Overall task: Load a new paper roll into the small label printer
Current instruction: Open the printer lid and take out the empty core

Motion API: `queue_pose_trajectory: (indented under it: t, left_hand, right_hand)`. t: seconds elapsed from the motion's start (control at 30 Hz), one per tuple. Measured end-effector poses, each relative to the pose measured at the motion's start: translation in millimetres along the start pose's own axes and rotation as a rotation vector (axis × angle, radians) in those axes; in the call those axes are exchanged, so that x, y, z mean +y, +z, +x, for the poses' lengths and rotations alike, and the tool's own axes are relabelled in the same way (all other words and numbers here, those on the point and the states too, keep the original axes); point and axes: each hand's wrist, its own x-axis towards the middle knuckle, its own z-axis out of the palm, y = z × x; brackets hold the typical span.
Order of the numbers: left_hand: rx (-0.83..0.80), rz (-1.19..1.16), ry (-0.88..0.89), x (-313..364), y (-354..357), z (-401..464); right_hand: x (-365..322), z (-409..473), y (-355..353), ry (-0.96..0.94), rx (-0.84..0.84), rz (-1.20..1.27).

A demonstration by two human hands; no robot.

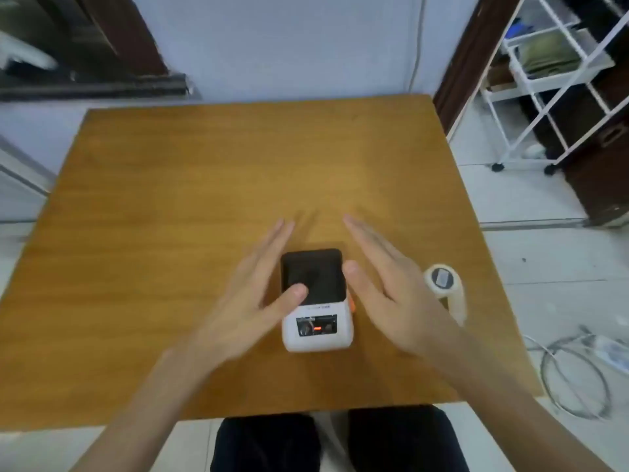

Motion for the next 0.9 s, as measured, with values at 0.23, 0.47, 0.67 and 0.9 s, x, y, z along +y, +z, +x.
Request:
queue_pose_trajectory:
  t: [0.23,0.47,0.67,0.9]
  left_hand:
    - [0.001,-0.097,-0.016,-31,39,-20]
    - [0.06,-0.083,0.03,-29,53,-32]
    - [0.077,-0.106,0.001,-21,59,-53]
    - [0.101,-0.147,-0.03,-19,55,-54]
  right_hand:
    - [41,-34,52,0.027,0.013,0.231]
    - [44,-55,62,-0.015,0.125,0.416]
    - [50,-62,63,0.016,0.194,0.381]
    - [49,-63,56,-0.043,0.095,0.411]
